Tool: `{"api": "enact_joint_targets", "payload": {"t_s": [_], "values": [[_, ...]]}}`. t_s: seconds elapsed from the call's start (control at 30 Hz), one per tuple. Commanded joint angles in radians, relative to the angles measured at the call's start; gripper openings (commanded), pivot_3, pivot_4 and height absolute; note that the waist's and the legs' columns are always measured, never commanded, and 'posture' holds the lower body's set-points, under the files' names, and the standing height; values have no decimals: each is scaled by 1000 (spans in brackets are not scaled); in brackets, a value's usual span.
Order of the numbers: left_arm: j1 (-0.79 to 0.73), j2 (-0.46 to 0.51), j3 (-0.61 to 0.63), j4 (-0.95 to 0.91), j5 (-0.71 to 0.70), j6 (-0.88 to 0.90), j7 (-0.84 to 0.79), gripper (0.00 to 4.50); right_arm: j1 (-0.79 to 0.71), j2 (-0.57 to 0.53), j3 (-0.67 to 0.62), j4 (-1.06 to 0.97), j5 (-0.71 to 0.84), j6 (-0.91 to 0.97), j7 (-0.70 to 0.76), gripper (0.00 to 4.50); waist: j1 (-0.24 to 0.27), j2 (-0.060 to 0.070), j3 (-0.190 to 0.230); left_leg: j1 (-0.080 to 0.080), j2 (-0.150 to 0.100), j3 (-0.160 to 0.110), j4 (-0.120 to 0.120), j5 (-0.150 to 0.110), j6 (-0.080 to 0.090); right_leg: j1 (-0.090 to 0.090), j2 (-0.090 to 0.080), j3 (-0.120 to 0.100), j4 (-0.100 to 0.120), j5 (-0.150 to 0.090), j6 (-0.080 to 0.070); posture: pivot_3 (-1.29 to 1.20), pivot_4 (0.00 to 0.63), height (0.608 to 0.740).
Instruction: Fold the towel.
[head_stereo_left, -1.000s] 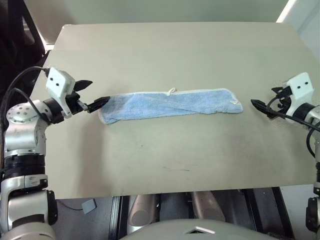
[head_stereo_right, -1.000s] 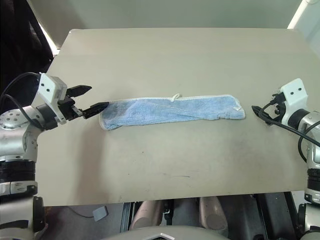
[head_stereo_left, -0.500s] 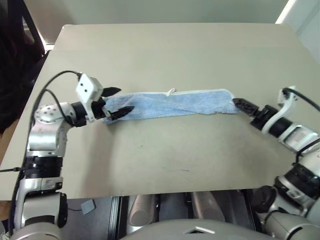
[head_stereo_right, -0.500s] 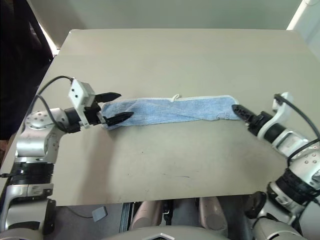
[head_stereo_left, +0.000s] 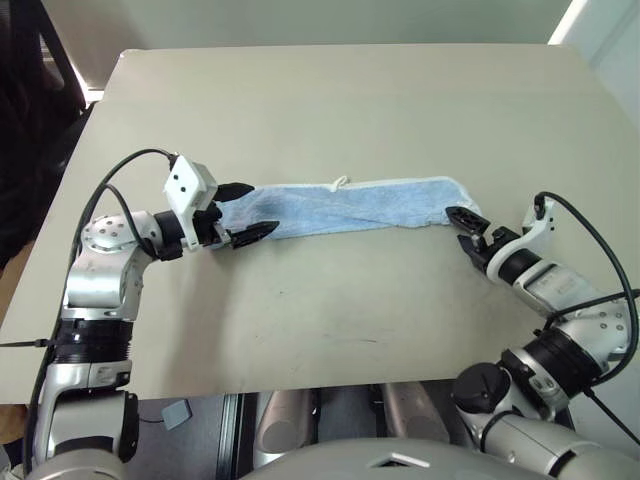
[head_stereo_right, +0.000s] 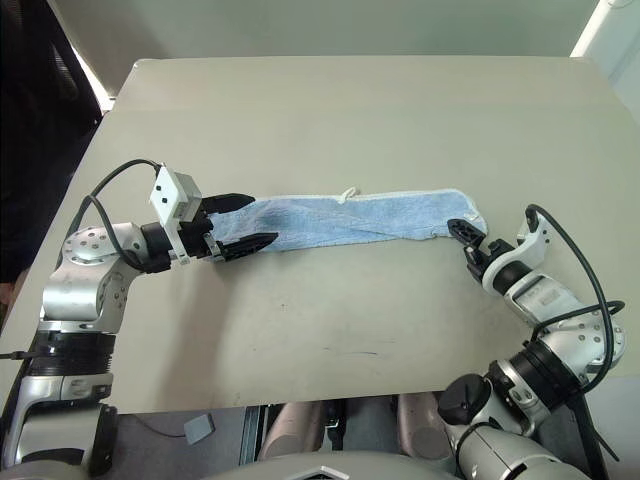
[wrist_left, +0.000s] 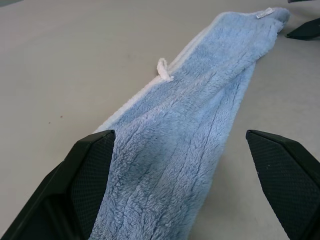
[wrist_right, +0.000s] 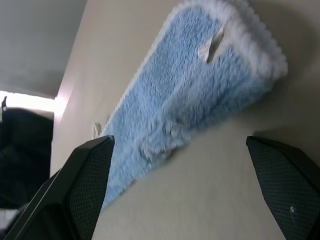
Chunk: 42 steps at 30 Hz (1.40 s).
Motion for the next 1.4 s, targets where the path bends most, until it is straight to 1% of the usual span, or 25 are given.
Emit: {"api": "enact_joint_targets", "payload": {"t_s": [0.03,0.17,0.33,0.37,0.4,0.47,0.67,0.73,0.77,0.8,0.83,0.93,1.03,1.13,1.2,1.27,1.37,1.4], "values": [[-6,-1,3,-49,-13,5,4,4500,-71,17,-67,49,-23,-11,-54,4465,0,0,0,0,0,0,0,0,0,0,0,0,0,0,0,0,150,736],[-5,-3,5,-58,-12,11,5,4500,-103,12,-91,109,-40,-61,-81,4465,1,0,0,-2,0,0,0,0,0,-1,0,0,0,0,0,0,150,736],[-1,-4,8,-69,-13,18,7,4500,-115,0,-78,185,-49,-178,-112,4465,1,-1,-1,0,0,0,1,0,0,0,0,0,0,1,0,0,150,736],[0,-5,9,-71,-13,20,8,4500,-115,-4,-73,197,-48,-196,-115,4300,1,-1,-1,0,0,0,2,0,0,1,0,0,0,1,0,0,150,736],[1,-5,9,-72,-13,21,8,4500,-113,-8,-67,205,-45,-208,-117,4105,1,-1,-1,1,0,0,2,0,0,2,0,0,0,1,0,0,150,736],[3,-4,11,-75,-14,22,9,4500,-110,-10,-59,213,-33,-237,-127,3535,1,-1,-1,2,0,0,2,0,0,3,0,1,-1,1,0,0,150,736],[9,-2,14,-78,-17,24,11,4500,-93,-29,-38,225,-2,-303,-154,1306,7,-1,0,-2,-1,0,1,0,0,-1,-1,1,-1,1,2,0,150,736],[12,-2,14,-79,-18,24,12,4500,-84,-54,-38,234,6,-328,-152,558,7,-1,0,-5,-1,0,1,-1,0,-3,-1,0,-1,1,2,0,150,736],[13,-2,14,-79,-18,25,12,4500,-79,-64,-36,237,12,-340,-152,243,7,-1,-1,-6,-1,0,1,-1,0,-5,-1,0,-1,1,2,0,150,736],[14,-1,14,-80,-19,25,12,4500,-74,-78,-36,242,19,-355,-155,28,9,-1,-1,-7,-1,0,1,-1,0,-5,-1,0,-1,1,2,0,150,736],[14,-1,14,-80,-19,26,12,4500,-70,-87,-33,246,26,-367,-158,28,12,-1,0,-7,-1,0,1,-1,0,-5,-1,0,-2,1,2,0,150,736],[15,0,15,-81,-21,28,11,4500,-56,-168,-15,273,29,-413,-130,28,18,-1,0,-8,-1,0,2,-1,1,-5,-2,-1,-2,1,2,0,150,736],[18,0,14,-84,-22,30,9,4500,-42,-230,41,282,33,-433,-91,28,21,0,0,-8,-2,0,2,-1,2,-4,-2,-1,-3,2,3,0,150,736],[20,-2,9,-89,-22,31,9,4500,-22,-289,137,274,14,-453,-31,28,17,0,0,-8,-1,0,2,0,2,-5,-2,-1,-2,2,3,0,150,736],[16,-4,5,-86,-19,30,8,4500,-6,-329,223,260,-12,-474,20,28,15,0,0,-7,-1,0,2,0,1,-5,-2,-1,-1,2,3,0,150,736],[12,-5,2,-83,-18,30,7,4500,19,-392,366,220,-57,-505,105,28,13,0,0,-7,-1,0,2,0,1,-5,-2,-1,-1,2,3,0,150,736],[10,-6,1,-81,-16,31,6,4500,45,-470,542,169,-109,-537,207,28,10,0,0,-7,-1,0,2,0,1,-5,-2,-1,-1,3,4,0,150,736],[8,-7,0,-80,-16,31,6,4500,52,-504,622,147,-139,-560,254,28,10,0,0,-7,-1,0,2,0,1,-5,-2,-1,-1,3,5,0,150,736]]}}
